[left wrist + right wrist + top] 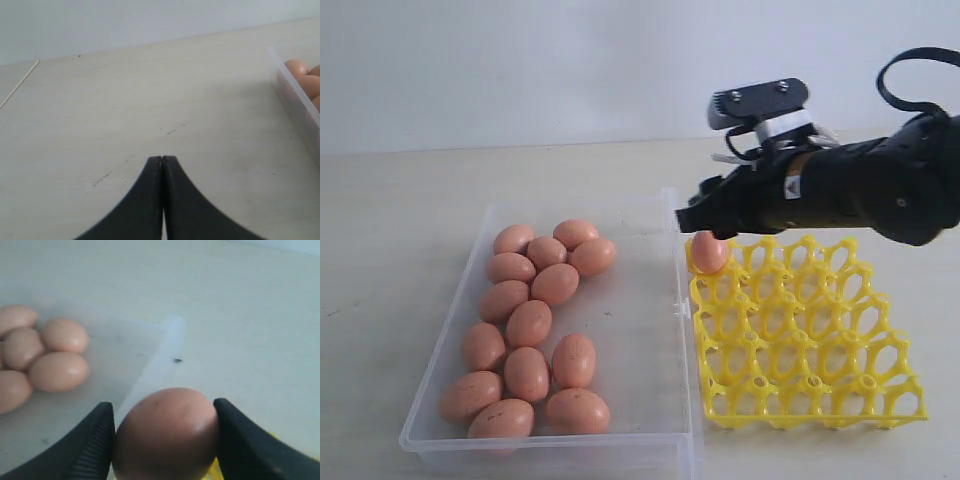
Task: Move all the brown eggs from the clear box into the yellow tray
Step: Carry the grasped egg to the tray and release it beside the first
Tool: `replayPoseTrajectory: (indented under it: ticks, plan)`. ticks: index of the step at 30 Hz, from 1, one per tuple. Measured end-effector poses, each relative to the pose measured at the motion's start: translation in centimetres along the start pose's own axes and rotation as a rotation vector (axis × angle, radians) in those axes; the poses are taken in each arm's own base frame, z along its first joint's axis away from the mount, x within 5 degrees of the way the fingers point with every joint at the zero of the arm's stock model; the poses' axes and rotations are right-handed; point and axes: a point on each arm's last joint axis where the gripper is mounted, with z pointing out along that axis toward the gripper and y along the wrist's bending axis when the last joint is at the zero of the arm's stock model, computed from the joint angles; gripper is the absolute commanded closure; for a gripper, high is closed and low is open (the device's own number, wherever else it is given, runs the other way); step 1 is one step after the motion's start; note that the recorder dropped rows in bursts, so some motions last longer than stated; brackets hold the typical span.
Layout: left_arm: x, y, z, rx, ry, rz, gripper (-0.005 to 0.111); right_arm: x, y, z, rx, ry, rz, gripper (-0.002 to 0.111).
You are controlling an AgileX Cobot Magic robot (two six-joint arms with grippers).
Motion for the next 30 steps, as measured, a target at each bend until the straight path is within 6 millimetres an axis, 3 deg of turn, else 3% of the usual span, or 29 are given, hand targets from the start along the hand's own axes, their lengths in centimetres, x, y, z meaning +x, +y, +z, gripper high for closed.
replayPoseTrajectory:
  ticks: [5, 16, 26, 30]
  plan:
    - [0.0, 0.0, 0.0, 0.000, 0.000, 0.000, 0.107, 0.7, -3.4, 0.6, 0.070, 0.002, 0.066, 0.108]
    - [0.0, 0.0, 0.0, 0.000, 0.000, 0.000, 0.107, 3.2, -4.2, 3.4, 0.069, 0.084, 0.013, 0.108]
    - [0.0, 0.0, 0.0, 0.000, 0.000, 0.000, 0.107, 2.6, -4.0, 3.7, 0.039, -0.006, -0.089, 0.087]
    - [0.0, 0.0, 0.0, 0.000, 0.000, 0.000, 0.107, 2.7, -4.0, 3.8, 0.038, -0.002, -0.146, 0.071]
